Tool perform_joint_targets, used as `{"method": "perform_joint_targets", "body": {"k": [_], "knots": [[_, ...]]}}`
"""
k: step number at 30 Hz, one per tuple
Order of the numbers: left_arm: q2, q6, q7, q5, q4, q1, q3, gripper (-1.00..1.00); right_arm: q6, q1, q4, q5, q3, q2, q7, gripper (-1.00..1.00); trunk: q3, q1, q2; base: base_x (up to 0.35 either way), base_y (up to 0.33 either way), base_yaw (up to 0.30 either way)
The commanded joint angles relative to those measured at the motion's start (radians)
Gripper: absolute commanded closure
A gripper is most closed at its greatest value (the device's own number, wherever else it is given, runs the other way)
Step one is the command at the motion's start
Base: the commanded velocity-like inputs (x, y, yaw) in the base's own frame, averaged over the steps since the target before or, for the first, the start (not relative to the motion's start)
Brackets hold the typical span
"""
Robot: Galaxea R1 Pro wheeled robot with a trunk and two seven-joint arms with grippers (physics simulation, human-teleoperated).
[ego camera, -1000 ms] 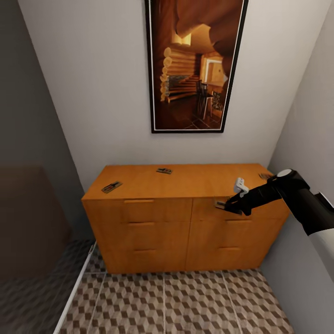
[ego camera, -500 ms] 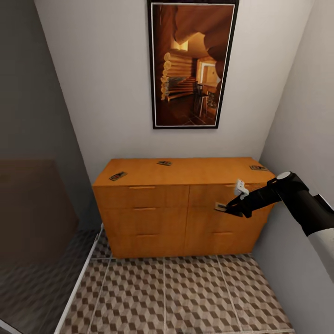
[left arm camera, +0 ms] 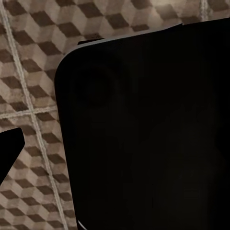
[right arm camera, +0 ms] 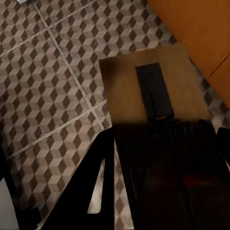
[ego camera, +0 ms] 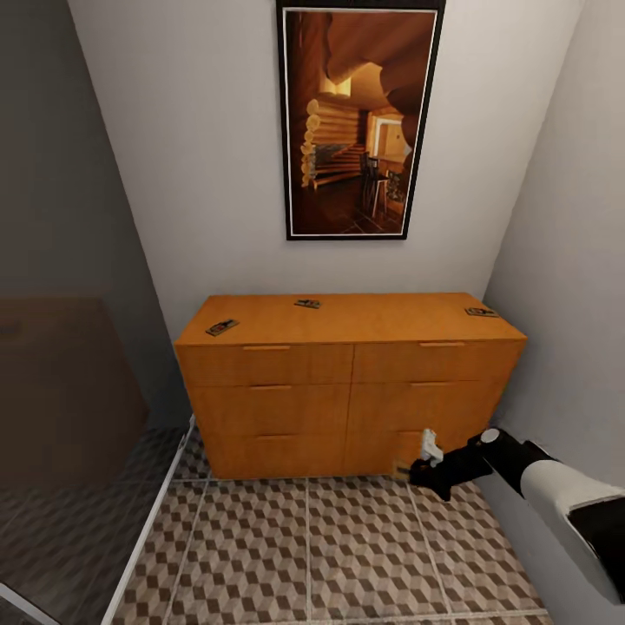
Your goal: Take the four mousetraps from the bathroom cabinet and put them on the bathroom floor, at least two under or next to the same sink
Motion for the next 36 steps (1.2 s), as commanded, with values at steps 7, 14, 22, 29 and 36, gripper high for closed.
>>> {"method": "perform_joint_targets", "body": {"k": [7,14,22,29,36], "knots": [[-0.001,-0.011,0.007,-0.001,-0.002,-0.002,-0.006,-1.0,-0.16,0.227,0.079,0.006,0.001,0.083,-0.293,1.0,-0.001,0.0,-0.001,0.0,0.0,0.0],[0.011,-0.01,0.013,0.001,-0.085,-0.002,-0.001,-1.0,-0.222,0.411,0.086,-0.004,-0.002,0.136,-0.665,1.0,-0.001,0.0,-0.001,0.0,0.0,0.0],[0.031,-0.002,0.021,0.011,-0.227,-0.003,0.003,-1.0,-0.303,0.541,0.087,-0.242,-0.009,0.156,-0.91,1.0,-0.001,0.0,-0.001,0.0,0.0,0.0],[0.034,0.001,0.034,0.02,-0.336,-0.003,0.005,-1.0,-0.405,0.641,0.089,-0.709,-0.011,0.136,-0.974,1.0,-0.001,0.0,-0.001,0.0,0.0,0.0],[0.03,0.001,0.229,0.068,-0.441,-0.003,0.006,-1.0,-0.532,0.712,0.085,-0.981,-0.008,0.171,-0.986,1.0,-0.001,0.0,-0.001,0.0,0.0,0.0]]}}
